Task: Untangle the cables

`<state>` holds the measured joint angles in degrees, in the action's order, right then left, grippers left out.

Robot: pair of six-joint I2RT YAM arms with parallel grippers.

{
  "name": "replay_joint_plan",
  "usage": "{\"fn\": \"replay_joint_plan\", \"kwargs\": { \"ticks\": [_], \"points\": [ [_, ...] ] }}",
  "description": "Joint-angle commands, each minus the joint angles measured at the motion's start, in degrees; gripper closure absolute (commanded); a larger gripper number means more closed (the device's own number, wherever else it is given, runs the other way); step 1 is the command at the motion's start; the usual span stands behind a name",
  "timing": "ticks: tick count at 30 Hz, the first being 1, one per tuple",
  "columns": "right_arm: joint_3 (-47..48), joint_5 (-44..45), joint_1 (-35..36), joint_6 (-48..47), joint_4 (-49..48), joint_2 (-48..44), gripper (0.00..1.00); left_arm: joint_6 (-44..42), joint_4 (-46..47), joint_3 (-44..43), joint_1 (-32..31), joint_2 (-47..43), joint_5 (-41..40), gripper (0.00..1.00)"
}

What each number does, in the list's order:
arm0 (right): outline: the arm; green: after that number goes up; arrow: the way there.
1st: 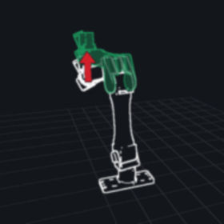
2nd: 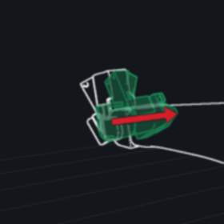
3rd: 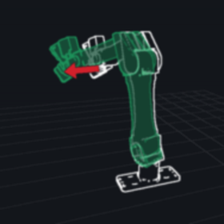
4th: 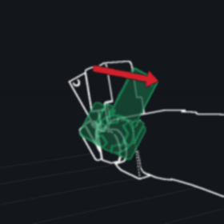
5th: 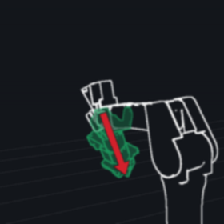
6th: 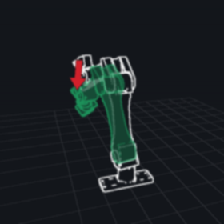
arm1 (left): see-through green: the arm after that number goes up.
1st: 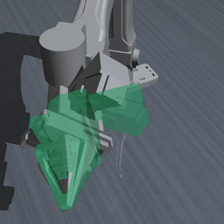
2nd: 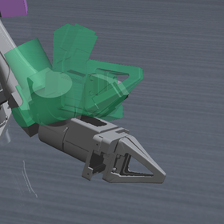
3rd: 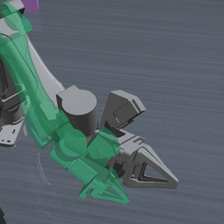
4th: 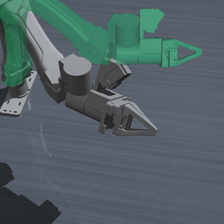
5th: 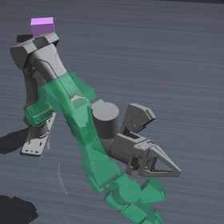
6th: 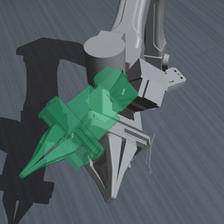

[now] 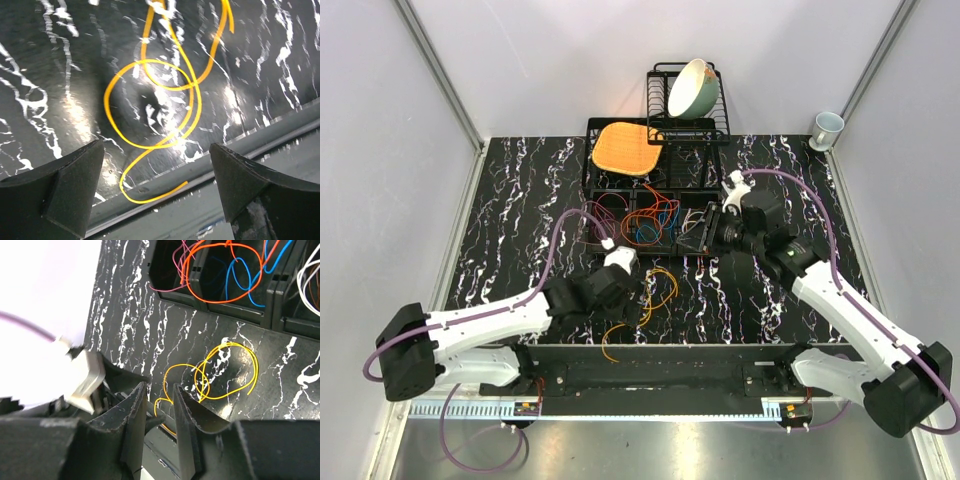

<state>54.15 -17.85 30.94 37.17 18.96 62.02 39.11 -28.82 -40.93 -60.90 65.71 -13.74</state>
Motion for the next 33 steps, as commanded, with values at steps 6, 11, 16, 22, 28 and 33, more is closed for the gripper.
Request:
{"fn": "replay_joint_plan", "kwargs": {
  "ticks": [6, 11, 16, 22, 28, 33],
  "points": [
    [-0.2, 1.1, 0.4, 0.1, -1.1, 2.1, 0.67, -11.7, -1.3, -10.2, -4.8, 7.5, 1.3, 0.12],
    [0.1, 1.1, 0.4, 0.2, -0.9, 2.4, 0.67, -12.4, -2.3, -13.8, -4.9, 17.9, 0.6, 0.18],
    [-0.4, 1.7, 0.4, 0.0, -0.2, 1.7, 0.68, -12.2, -2.2, -15.5, -4.9, 22.8, -0.2, 0.21],
    [-0.7, 1.9, 0.4, 0.0, -0.2, 2.0, 0.67, -12.2, -1.8, -14.9, -4.9, 25.2, -0.8, 0.27],
    [-0.1, 1.8, 0.4, 0.0, -0.6, 3.0, 0.68, -11.8, -1.2, -13.9, -4.9, 27.2, -0.5, 0.43],
    [-0.1, 1.6, 0.4, -0.1, -0.6, 3.1, 0.68, -11.6, -1.1, -13.5, -4.9, 28.1, -1.4, 0.58]
  ]
}}
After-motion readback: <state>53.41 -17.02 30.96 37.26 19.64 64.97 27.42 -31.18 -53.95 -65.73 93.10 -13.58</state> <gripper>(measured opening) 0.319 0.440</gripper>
